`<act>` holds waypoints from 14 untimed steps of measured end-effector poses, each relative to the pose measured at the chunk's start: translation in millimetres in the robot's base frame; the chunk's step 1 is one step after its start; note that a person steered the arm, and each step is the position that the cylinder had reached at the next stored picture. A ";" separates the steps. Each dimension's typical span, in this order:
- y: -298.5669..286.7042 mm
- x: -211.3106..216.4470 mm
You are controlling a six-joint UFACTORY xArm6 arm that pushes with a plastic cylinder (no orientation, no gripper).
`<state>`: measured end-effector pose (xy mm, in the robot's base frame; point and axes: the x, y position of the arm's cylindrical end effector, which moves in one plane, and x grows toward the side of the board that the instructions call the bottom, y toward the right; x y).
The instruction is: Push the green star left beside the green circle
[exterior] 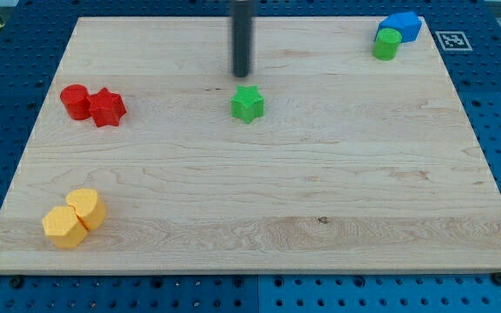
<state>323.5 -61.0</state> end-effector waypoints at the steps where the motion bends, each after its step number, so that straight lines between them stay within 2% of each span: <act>1: -55.8 28.2; 2: -44.6 53.8; 4: 45.7 69.4; 6: 77.0 120.9; 9: 159.9 126.1; 12: 174.6 70.7; 14: 174.5 -2.4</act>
<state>321.0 113.5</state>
